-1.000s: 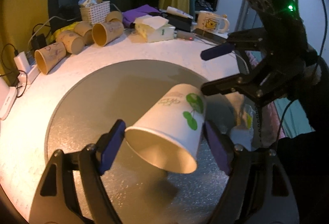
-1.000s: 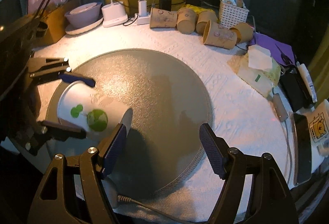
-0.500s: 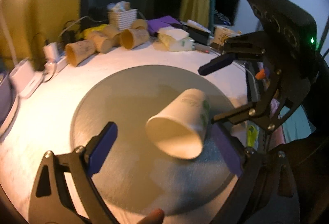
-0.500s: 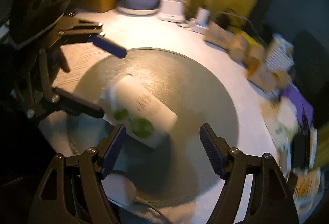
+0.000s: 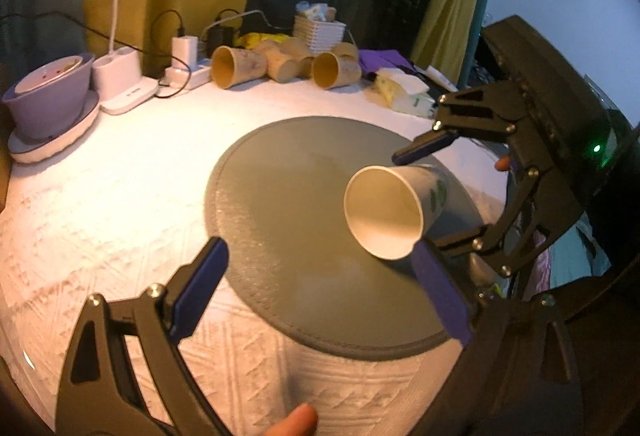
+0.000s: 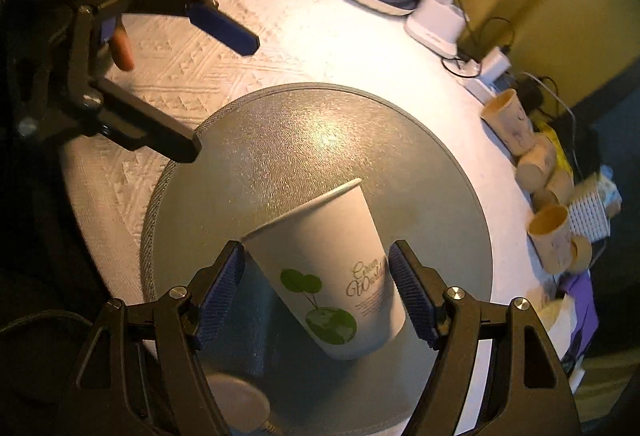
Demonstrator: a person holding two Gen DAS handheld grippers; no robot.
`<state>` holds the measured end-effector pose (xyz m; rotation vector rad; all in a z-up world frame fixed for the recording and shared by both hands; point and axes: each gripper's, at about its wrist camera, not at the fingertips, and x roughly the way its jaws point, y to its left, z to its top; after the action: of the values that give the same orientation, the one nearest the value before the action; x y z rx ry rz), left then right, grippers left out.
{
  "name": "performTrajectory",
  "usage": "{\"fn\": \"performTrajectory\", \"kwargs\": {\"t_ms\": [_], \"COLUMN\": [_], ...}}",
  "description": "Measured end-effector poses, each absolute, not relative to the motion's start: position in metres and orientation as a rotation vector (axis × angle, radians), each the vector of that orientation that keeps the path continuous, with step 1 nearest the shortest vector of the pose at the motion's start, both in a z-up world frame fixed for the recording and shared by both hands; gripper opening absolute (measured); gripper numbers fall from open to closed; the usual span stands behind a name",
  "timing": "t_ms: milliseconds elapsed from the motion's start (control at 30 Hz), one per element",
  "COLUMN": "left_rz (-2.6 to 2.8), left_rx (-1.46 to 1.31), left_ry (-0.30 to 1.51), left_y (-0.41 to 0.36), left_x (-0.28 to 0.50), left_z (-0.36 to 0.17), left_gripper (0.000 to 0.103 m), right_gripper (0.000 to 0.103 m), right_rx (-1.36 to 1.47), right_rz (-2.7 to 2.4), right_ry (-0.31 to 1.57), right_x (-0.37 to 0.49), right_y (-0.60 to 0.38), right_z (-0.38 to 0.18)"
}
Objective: Flip cup upright
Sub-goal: 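Rotate the right gripper to turn the cup rim-up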
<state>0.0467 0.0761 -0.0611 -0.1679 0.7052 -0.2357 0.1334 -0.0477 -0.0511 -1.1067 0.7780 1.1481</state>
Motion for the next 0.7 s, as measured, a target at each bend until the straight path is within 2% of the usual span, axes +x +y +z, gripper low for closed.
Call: {"fn": "performTrajectory", "kwargs": {"t_ms": [367,433,700], "left_rz": [-0.23,-0.222,-0.176], "left_rx": [-0.178,-0.185,-0.207], "left_ry": [0.708,0.703,0.693], "left_y": [0.085,0.087,0.093], "left_x": [0.048,0.046,0.049], "left_z": [-0.068,-0.069,-0.071], "left_gripper": [0.094,0.094,0.094], "right_gripper": [0.077,0.074,0.072], "right_rx": [-1.185,-1.191,-1.06], "right_rz": [1.136,1.137,1.119], "right_ry": [0.844,0.853,0.832], "right_x": [0.146,0.15,0.161], "right_y": [-0.012,-0.009,-0.008], "right_z": [-0.067,-0.07,-0.052]}}
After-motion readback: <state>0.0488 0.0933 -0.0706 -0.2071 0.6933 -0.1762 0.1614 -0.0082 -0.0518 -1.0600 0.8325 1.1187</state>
